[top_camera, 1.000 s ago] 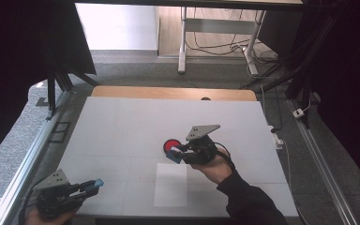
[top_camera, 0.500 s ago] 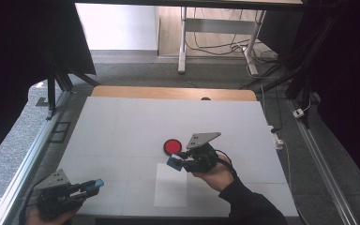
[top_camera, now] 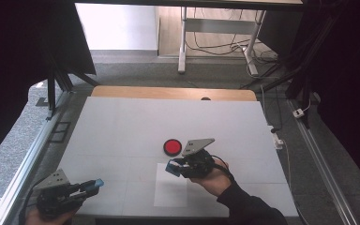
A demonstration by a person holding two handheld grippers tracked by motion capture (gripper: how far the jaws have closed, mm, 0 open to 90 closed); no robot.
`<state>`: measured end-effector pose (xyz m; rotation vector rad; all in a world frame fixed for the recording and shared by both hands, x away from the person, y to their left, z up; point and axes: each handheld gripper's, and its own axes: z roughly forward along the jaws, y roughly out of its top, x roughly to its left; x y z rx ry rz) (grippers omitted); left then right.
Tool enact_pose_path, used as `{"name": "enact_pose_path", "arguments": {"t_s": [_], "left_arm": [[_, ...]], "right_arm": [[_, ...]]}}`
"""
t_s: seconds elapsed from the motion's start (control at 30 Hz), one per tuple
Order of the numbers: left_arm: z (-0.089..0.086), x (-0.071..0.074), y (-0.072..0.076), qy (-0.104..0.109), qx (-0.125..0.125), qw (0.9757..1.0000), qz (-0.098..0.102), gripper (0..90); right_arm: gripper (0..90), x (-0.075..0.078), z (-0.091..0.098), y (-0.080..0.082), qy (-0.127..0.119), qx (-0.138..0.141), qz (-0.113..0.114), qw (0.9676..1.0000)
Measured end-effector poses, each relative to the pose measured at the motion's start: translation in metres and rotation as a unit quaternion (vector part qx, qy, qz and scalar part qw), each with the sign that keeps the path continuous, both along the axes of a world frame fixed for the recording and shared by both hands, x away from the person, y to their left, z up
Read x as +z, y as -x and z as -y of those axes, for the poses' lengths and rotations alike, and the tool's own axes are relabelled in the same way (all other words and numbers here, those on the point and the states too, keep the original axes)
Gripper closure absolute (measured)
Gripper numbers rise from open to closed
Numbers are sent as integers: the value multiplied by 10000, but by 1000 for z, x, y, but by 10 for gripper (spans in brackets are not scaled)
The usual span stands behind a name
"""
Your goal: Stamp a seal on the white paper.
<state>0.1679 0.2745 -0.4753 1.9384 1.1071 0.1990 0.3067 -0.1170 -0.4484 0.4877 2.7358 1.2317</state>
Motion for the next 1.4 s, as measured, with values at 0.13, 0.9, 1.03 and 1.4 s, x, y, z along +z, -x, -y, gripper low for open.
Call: {"name": "enact_pose_path", "arguments": {"t_s": [0.13, 0.9, 1.03, 1.4], "left_arm": [[0, 0, 0, 1, 1, 10000, 3, 683], [0, 0, 0, 26, -4, 10000, -6, 684], [-1, 0, 0, 26, -3, 10000, -3, 683], [-1, 0, 0, 25, -6, 10000, -5, 684]], "right_arm": [[715, -4, -2, 0, 94, 73, 25, 9999], [716, -31, -17, -3, 616, 161, -5, 9980], [717, -34, -19, -3, 673, 180, -1, 9976], [716, -41, -20, -4, 804, 161, -15, 9966]]}}
